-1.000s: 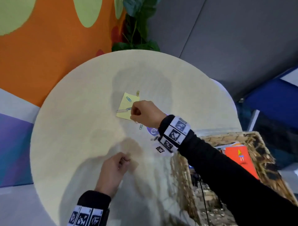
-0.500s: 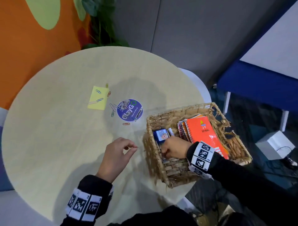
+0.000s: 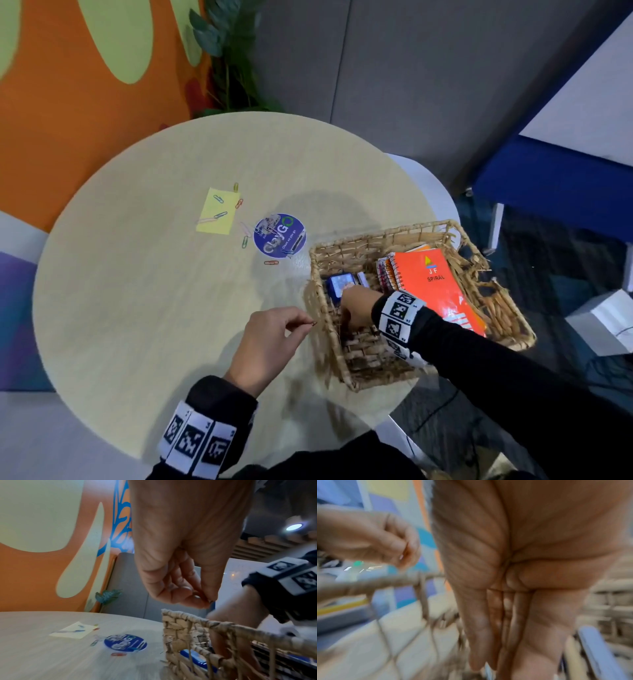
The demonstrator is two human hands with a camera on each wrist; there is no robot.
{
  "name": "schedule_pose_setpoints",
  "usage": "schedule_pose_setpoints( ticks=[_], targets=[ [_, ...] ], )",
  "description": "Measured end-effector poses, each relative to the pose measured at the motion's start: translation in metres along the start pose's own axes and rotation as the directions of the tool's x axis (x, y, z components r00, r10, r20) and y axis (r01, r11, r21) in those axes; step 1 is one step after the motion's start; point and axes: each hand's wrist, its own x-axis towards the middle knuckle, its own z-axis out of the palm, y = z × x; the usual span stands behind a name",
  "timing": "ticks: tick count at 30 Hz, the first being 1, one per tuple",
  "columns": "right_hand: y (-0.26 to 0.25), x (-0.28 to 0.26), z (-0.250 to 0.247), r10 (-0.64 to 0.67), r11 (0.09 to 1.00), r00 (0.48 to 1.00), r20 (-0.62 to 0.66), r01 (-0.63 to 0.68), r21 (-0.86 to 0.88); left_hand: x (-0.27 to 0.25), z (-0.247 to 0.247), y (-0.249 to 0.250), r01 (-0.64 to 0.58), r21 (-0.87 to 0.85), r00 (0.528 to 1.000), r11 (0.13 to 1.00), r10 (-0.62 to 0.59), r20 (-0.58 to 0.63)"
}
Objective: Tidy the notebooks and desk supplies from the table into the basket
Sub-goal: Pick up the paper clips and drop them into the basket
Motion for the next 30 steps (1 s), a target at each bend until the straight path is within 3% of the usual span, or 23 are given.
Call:
schedule_pose_setpoints(
  ticks=[4, 7, 10, 14, 18, 22, 25, 27, 30],
  targets=[
    [0.027, -0.031, -0.024, 0.040, 0.966, 0.966, -0.255, 0.028, 0.259, 0.015, 0.011, 0.033, -0.140, 0.032, 0.984, 0.990, 0.135, 0.117],
    [0.046, -0.058, -0.028, 0.115, 0.928, 0.903, -0.413, 0.050, 0.369, 0.034, 0.031, 0.056, -0.271, 0.175, 0.930, 0.947, 0.211, 0.300],
    [0.061, -0.079, -0.019, 0.194, 0.884, 0.852, -0.486, 0.063, 0.464, 0.051, 0.057, 0.063, -0.337, 0.384, 0.865, 0.860, 0.121, 0.487],
    [0.074, -0.092, 0.001, 0.233, 0.848, 0.845, -0.482, 0.066, 0.525, 0.056, 0.075, 0.079, -0.492, 0.611, 0.734, 0.621, -0.083, 0.675],
    [0.078, -0.094, 0.015, 0.235, 0.824, 0.857, -0.458, 0.074, 0.562, 0.060, 0.085, 0.082, -0.553, 0.647, 0.605, 0.524, -0.281, 0.745],
    [0.078, -0.088, 0.019, 0.225, 0.804, 0.869, -0.439, 0.089, 0.589, 0.063, 0.093, 0.076, -0.575, 0.650, 0.555, 0.497, -0.346, 0.756],
    [0.075, -0.085, 0.020, 0.207, 0.794, 0.878, -0.432, 0.108, 0.598, 0.065, 0.085, 0.084, -0.527, 0.629, 0.604, 0.571, -0.269, 0.750],
    [0.074, -0.082, 0.017, 0.196, 0.801, 0.877, -0.438, 0.114, 0.587, 0.069, 0.071, 0.084, -0.474, 0.599, 0.697, 0.646, -0.141, 0.703],
    [0.070, -0.077, 0.002, 0.176, 0.814, 0.861, -0.477, 0.145, 0.563, 0.081, 0.032, 0.070, -0.328, 0.436, 0.845, 0.838, 0.053, 0.532]
  ],
)
